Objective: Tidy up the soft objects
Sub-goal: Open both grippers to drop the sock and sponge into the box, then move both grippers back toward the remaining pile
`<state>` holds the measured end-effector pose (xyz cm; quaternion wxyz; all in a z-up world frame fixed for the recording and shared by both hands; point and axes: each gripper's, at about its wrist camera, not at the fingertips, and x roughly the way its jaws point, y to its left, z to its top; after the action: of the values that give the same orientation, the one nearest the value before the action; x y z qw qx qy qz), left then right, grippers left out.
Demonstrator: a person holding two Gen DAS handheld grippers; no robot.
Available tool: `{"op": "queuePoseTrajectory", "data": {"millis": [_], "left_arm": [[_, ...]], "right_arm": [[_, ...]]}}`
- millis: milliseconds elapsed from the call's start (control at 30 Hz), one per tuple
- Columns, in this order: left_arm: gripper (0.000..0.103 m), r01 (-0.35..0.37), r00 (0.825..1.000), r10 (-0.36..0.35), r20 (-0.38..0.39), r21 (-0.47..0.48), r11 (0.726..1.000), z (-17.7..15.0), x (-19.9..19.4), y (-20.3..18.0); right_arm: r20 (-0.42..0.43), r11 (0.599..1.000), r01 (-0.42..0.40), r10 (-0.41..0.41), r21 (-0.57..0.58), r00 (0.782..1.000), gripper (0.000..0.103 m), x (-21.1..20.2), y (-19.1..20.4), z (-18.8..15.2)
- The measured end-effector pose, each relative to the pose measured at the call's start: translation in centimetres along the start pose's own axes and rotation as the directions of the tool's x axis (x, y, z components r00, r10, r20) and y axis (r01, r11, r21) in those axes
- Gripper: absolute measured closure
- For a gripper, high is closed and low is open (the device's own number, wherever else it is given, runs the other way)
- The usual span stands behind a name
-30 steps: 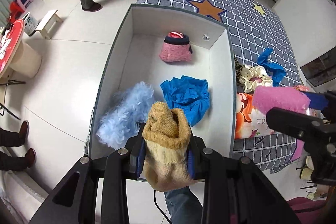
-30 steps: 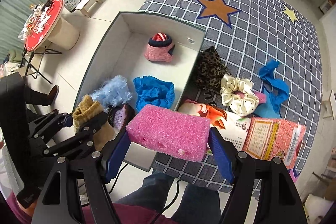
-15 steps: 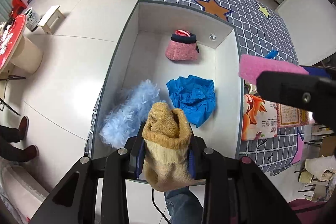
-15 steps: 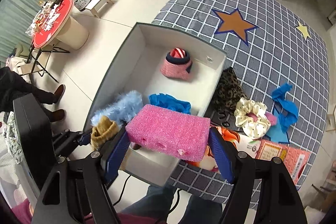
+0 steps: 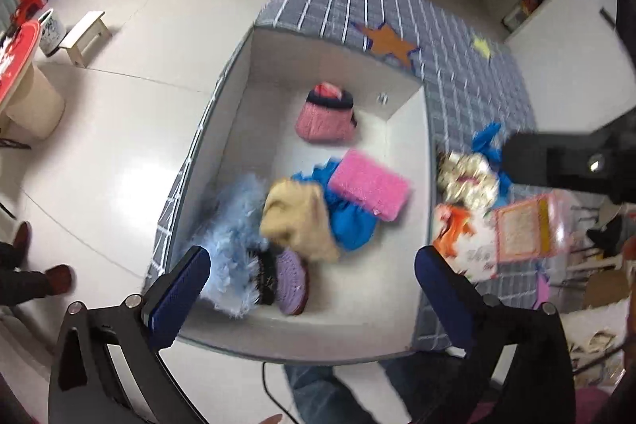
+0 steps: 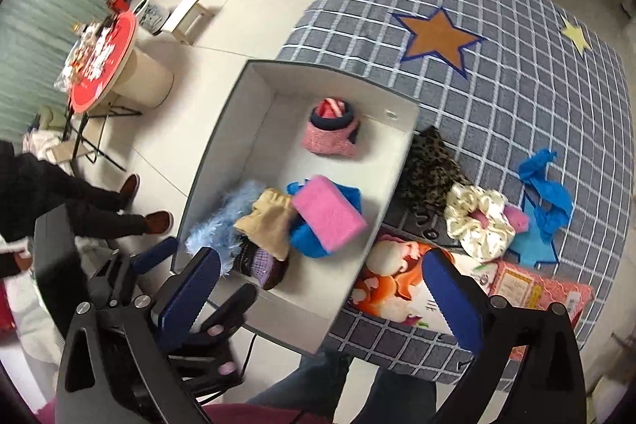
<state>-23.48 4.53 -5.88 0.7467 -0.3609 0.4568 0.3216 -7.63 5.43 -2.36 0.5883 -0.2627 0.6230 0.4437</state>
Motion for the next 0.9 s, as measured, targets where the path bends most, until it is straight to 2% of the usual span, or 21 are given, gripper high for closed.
{"op": "queuePoseTrajectory", "data": {"millis": [100, 200, 333, 467, 600, 733, 767, 833, 867, 900], "left_arm": [[0.0, 0.021, 0.998, -0.021, 0.065, 0.005, 1.0, 0.9, -1.3, -0.3], [0.0, 0.019, 0.996, -0.023, 0.083, 0.05, 0.999, 2.1, -1.8, -1.2], [0.0, 0.019, 0.997, -0.03, 0.066, 0.162, 0.987, 3.2, -1.3, -4.5], [0.0, 0.019, 1.0, -0.026, 0.016, 0.327, 0.945, 3.8, 0.4, -9.5], [0.0, 0.002, 0.999, 0.024, -0.046, 0.499, 0.867, 4.9, 3.6, -14.7], [0.0, -0.011, 0.992, 0.092, -0.087, 0.662, 0.75, 6.6, 7.4, -18.8], [0.0, -0.007, 0.99, 0.106, -0.098, 0.702, 0.712, 7.1, 8.4, -19.8], [0.0, 0.013, 0.981, 0.137, -0.135, 0.756, 0.655, 7.9, 10.6, -21.0], [0.0, 0.038, 0.974, 0.15, -0.17, 0.773, 0.633, 8.2, 11.8, -21.5], [0.0, 0.063, 0.967, 0.154, -0.201, 0.779, 0.623, 8.6, 12.8, -21.9]], "right_arm": [[0.021, 0.999, 0.009, -0.01, 0.052, 1.0, 0.001, -1.4, -2.7, 0.3], [0.046, 0.991, 0.053, -0.059, 0.122, 0.997, 0.001, -3.1, -6.6, 0.7], [0.055, 0.964, 0.104, -0.121, 0.246, 0.991, 0.001, -5.0, -12.3, 0.6], [0.044, 0.929, 0.12, -0.145, 0.35, 0.988, 0.001, -5.8, -17.2, -0.3], [0.031, 0.899, 0.1, -0.125, 0.427, 0.992, 0.001, -5.7, -21.1, -1.6], [0.021, 0.885, 0.08, -0.1, 0.459, 0.995, 0.001, -5.2, -23.5, -2.7], [0.017, 0.88, 0.074, -0.093, 0.468, 0.996, 0.001, -5.1, -24.2, -3.0], [0.014, 0.874, 0.066, -0.083, 0.482, 0.996, 0.001, -4.9, -25.2, -3.6], [0.011, 0.868, 0.06, -0.076, 0.492, 0.997, 0.001, -4.7, -25.9, -3.9], [0.008, 0.863, 0.056, -0.07, 0.501, 0.998, 0.001, -4.5, -26.6, -4.1]]}}
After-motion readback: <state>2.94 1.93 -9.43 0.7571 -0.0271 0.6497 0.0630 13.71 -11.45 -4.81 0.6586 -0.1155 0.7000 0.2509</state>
